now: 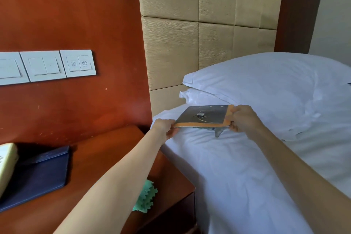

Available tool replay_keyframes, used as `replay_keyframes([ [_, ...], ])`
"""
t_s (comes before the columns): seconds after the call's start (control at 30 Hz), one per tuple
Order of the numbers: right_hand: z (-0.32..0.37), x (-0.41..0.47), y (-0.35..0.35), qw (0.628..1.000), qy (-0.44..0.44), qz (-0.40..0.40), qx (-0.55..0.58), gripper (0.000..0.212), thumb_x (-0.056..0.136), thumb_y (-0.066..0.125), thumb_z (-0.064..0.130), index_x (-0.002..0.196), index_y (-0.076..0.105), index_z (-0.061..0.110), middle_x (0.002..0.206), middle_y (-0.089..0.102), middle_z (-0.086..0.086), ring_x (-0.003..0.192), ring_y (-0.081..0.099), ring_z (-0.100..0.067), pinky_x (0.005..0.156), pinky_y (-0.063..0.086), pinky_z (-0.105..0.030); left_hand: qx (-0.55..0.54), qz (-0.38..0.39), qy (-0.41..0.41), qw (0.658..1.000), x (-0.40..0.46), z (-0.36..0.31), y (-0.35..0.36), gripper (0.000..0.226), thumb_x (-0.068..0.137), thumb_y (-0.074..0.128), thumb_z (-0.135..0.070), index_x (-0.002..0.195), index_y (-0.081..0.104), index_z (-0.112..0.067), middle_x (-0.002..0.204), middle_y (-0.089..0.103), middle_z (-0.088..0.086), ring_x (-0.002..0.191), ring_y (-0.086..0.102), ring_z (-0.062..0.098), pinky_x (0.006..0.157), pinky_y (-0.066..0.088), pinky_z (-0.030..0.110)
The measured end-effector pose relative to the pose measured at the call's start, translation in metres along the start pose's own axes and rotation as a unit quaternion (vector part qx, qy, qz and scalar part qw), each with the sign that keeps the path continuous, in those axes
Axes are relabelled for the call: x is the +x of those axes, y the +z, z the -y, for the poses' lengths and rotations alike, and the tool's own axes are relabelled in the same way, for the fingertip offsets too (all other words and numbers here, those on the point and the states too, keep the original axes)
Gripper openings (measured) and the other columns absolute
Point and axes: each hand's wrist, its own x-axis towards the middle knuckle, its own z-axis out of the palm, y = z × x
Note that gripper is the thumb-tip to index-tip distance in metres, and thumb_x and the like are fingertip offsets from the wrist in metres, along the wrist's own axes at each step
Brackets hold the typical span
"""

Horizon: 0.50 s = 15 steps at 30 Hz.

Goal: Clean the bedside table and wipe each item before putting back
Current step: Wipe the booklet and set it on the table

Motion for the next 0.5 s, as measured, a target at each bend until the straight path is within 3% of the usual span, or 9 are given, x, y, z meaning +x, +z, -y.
replay_keyframes([
  [0.1,0.009,-0.008,0.003,0.998,-0.023,-0.004,0.056,0.019,0.076,0.058,-0.012,0.077,0.057,0.007,0.057,0.05,-0.009,0.046,0.046,-0.019,0.045,0.043,-0.024,0.012,0.012,0.011,1.0,-0.003,-0.008,-0.007,0.003,0.094,0.057,-0.004,0.096,0.058,-0.001,0.079,0.057,0.009,0.061,0.055,0.014,0.04,0.048,0.016],
  [0.17,0.016,-0.013,0.006,0.997,-0.048,-0.007,0.053,0.02,0.081,0.056,-0.008,0.091,0.06,0.009,0.074,0.057,-0.011,0.057,0.053,-0.026,0.056,0.051,-0.033,0.02,0.026,0.023,0.999,-0.011,-0.015,-0.017,0.014,0.094,0.057,-0.003,0.107,0.058,0.0,0.079,0.057,0.01,0.062,0.055,0.013,0.041,0.048,0.015],
  [0.23,0.023,-0.021,0.011,0.996,-0.078,-0.003,0.037,0.024,0.085,0.056,-0.004,0.103,0.06,0.01,0.088,0.061,-0.013,0.069,0.058,-0.03,0.068,0.052,-0.039,0.044,0.035,0.054,0.997,-0.02,-0.022,-0.034,0.013,0.094,0.057,-0.003,0.106,0.06,-0.001,0.079,0.057,0.009,0.062,0.055,0.013,0.043,0.047,0.015],
  [0.37,0.034,-0.044,0.033,0.99,-0.129,0.013,0.058,0.036,0.086,0.061,-0.003,0.116,0.049,0.013,0.092,0.06,-0.016,0.062,0.058,-0.025,0.049,0.048,-0.026,0.121,0.054,0.123,0.983,-0.041,-0.034,-0.083,0.006,0.094,0.058,-0.008,0.097,0.063,-0.007,0.074,0.057,0.008,0.062,0.051,0.013,0.055,0.044,0.02],
  [0.5,0.041,-0.065,0.068,0.981,-0.12,0.05,0.141,0.048,0.087,0.062,-0.003,0.123,0.042,0.022,0.08,0.06,-0.004,0.067,0.06,-0.016,0.05,0.048,-0.023,0.155,0.056,0.177,0.97,-0.06,-0.041,-0.137,0.01,0.095,0.058,-0.015,0.089,0.066,-0.013,0.077,0.061,0.005,0.074,0.055,0.014,0.066,0.046,0.022],
])
